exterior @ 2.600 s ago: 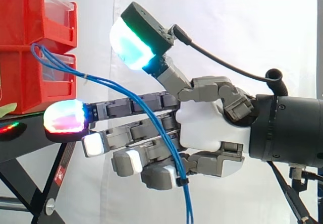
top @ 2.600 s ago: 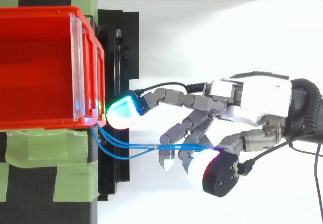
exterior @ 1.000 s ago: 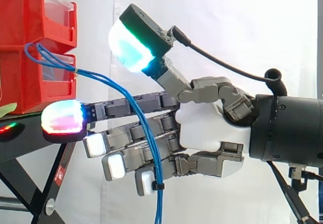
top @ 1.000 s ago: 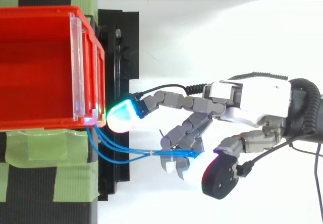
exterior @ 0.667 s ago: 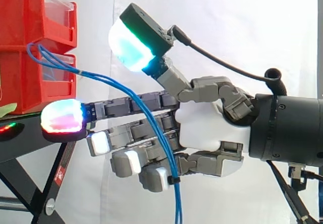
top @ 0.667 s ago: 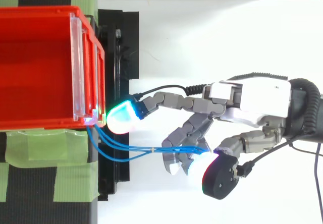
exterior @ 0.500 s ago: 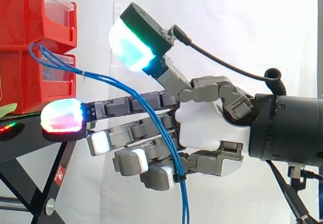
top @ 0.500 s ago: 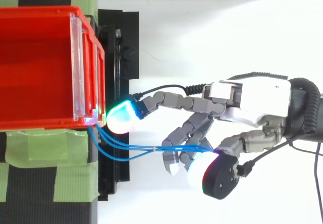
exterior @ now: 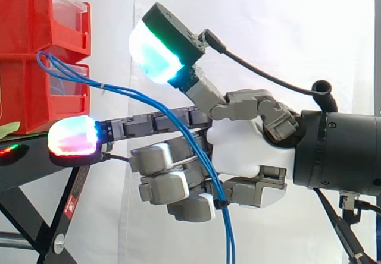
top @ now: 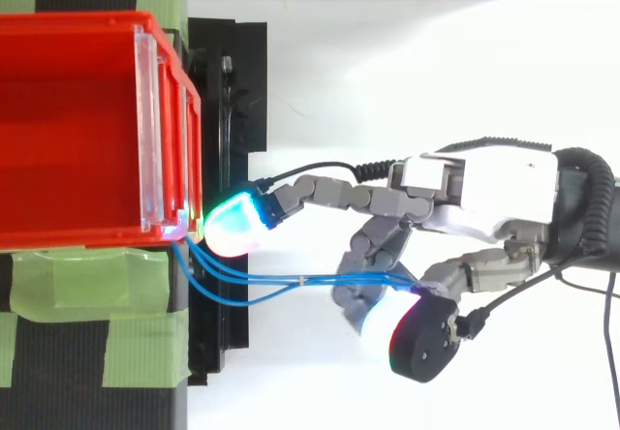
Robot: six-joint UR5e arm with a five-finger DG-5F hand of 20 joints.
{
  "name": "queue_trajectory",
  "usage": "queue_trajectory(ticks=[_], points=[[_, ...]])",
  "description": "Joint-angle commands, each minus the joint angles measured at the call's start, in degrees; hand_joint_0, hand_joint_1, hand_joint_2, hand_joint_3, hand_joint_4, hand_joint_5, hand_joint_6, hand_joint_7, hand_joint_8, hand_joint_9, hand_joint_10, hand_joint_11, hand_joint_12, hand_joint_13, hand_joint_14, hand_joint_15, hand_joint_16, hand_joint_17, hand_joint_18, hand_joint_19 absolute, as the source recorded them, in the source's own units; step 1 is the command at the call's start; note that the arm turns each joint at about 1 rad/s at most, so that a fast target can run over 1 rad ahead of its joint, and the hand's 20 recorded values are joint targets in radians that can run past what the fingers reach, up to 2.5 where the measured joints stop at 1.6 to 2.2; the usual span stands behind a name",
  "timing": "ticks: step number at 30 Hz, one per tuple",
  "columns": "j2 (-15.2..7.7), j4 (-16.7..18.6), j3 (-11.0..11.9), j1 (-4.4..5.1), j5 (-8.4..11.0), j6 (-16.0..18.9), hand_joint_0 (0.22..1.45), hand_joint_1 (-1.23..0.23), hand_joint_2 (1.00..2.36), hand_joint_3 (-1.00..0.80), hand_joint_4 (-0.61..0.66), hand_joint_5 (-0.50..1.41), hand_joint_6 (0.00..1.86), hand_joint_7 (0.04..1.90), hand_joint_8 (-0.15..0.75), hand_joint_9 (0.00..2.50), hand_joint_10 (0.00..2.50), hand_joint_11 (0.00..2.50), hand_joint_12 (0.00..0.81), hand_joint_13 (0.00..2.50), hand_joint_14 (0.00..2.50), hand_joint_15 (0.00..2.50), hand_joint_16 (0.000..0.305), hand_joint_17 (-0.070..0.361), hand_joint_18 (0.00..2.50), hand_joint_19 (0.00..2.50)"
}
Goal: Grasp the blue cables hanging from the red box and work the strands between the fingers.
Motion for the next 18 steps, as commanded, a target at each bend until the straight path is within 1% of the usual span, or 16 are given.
queue_trajectory(ticks=[1,3,7,9,13,15,18], points=[[0.0,0.0,0.0,-0.02,-0.09,0.0,0.72,-0.56,1.0,-1.0,0.22,-0.17,0.01,0.69,0.333,0.81,0.79,1.02,0.368,1.3,0.07,1.39,0.057,0.129,1.31,1.28],[0.0,0.0,0.0,-0.02,-0.09,0.0,0.72,-0.56,1.0,-1.0,0.22,-0.17,0.01,0.69,0.326,0.8,0.92,1.01,0.365,1.3,0.11,1.38,0.057,0.129,1.3,1.27],[0.0,0.0,0.0,-0.02,-0.09,0.0,0.72,-0.56,1.0,-1.0,0.22,-0.17,0.01,0.69,0.327,0.8,0.96,0.99,0.362,1.3,0.16,1.38,0.058,0.13,1.31,1.27],[0.0,0.0,0.0,-0.11,-0.09,0.0,0.72,-0.56,1.0,-1.0,0.22,-0.16,0.01,0.69,0.323,0.8,0.97,0.99,0.36,1.29,0.25,1.36,0.058,0.13,1.31,1.28],[0.0,-0.1,0.0,-0.11,-0.44,0.0,0.72,-0.56,1.0,-1.0,0.22,-0.16,0.01,0.69,0.315,0.81,1.07,0.98,0.353,1.28,0.31,1.36,0.058,0.13,1.31,1.27],[0.0,-0.1,0.0,-0.11,-0.44,0.0,0.72,-0.56,1.0,-1.0,0.22,-0.16,0.01,0.69,0.307,0.8,1.29,0.94,0.363,1.28,0.39,1.33,0.058,0.13,1.32,1.28],[0.0,0.0,0.0,-0.19,-0.44,-0.1,0.72,-0.56,1.0,-1.0,0.22,-0.16,0.01,0.69,0.304,0.8,1.34,0.93,0.35,1.27,0.47,1.32,0.057,0.129,1.32,1.29]])
